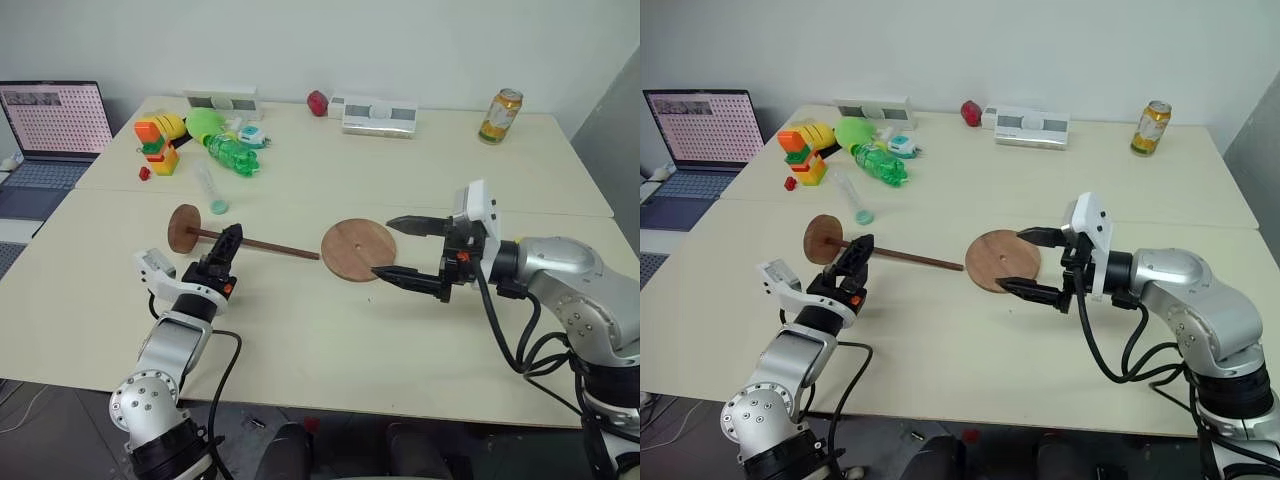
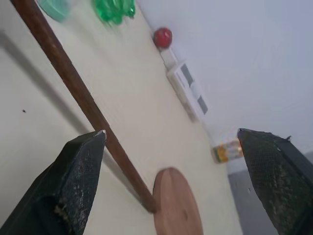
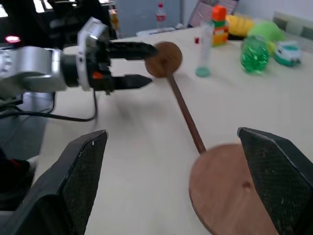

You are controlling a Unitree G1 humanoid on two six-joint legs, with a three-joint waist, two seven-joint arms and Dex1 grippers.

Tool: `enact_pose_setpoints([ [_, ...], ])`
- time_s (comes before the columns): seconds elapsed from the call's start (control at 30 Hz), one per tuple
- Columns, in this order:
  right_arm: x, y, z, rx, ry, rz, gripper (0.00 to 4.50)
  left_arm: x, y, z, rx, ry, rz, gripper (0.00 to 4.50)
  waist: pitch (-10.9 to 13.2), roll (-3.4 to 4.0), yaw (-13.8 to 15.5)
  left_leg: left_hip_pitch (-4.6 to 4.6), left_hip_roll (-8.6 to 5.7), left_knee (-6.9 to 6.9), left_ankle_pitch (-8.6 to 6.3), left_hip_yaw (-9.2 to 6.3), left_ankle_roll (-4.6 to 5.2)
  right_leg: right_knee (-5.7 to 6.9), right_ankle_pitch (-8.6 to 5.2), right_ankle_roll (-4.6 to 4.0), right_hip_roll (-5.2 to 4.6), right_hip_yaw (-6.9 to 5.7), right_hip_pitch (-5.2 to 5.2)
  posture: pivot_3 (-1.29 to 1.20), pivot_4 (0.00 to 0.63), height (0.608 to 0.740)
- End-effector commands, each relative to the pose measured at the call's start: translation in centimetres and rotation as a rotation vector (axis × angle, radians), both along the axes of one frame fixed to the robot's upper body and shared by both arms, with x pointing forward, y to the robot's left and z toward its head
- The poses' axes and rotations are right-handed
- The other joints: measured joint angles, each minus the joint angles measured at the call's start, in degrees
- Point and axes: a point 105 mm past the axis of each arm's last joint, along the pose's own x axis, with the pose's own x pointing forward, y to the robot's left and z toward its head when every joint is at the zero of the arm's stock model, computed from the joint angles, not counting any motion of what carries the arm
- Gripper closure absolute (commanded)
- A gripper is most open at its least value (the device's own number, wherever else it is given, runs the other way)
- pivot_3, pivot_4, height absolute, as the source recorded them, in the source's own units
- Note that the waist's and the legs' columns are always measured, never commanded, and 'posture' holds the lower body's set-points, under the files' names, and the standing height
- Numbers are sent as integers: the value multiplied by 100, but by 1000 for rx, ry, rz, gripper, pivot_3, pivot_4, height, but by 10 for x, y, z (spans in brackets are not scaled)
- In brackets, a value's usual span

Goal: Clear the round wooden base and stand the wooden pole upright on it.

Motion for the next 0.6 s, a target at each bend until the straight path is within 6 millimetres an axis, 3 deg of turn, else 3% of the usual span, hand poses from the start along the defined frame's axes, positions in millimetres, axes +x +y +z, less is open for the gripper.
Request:
enact_pose_setpoints([
  [0.03, -12, 9, 7, -2, -11, 62, 37, 6, 15, -5, -77, -8, 90, 0, 0, 0, -2, -1, 0, -1, 0, 2, -1, 0, 0, 0, 1, 2, -2, 0, 150, 740],
  [0.2, -15, 10, 9, -8, -1, 55, 37, 23, 24, -20, -77, 23, 149, 0, -1, -1, -8, 3, 0, 0, 1, 5, -1, 4, 0, 0, 2, 3, -2, 0, 150, 740],
  [0.6, -19, 6, 17, -1, -6, 2, 37, 53, 53, -24, 3, 26, 151, 0, -1, -2, -44, 2, 3, -1, 1, 1, 0, 7, 0, 0, 9, 1, -5, 0, 150, 740],
])
